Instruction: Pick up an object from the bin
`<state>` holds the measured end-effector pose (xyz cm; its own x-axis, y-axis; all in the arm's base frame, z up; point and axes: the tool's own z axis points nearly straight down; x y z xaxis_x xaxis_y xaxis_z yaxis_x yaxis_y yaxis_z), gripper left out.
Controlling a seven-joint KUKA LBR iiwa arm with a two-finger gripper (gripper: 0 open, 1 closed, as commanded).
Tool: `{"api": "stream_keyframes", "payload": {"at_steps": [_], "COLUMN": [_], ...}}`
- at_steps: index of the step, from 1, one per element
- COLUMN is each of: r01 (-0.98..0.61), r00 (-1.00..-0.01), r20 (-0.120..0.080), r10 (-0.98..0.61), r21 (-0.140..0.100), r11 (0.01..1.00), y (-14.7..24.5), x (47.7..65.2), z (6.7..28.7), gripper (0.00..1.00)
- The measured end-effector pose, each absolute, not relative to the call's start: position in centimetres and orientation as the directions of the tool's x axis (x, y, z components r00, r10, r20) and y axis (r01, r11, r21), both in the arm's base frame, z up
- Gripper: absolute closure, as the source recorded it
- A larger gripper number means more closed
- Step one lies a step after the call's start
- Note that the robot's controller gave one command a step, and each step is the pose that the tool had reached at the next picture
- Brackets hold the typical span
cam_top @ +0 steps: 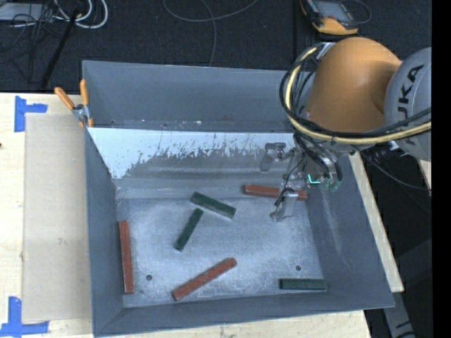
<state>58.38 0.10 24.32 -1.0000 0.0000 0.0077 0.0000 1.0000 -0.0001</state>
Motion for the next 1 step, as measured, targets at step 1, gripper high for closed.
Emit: {"api": "stream_keyframes", "payload": {"at_steps": [1], "r01": [-0.082], "r00": [-0.997], "r20": [0.008], "r10": [-0.082], "r21": [0.001], "r11": [0.997], "y": [2.06], "x": [59.41], "z": [14.22], "gripper": [0.00]}}
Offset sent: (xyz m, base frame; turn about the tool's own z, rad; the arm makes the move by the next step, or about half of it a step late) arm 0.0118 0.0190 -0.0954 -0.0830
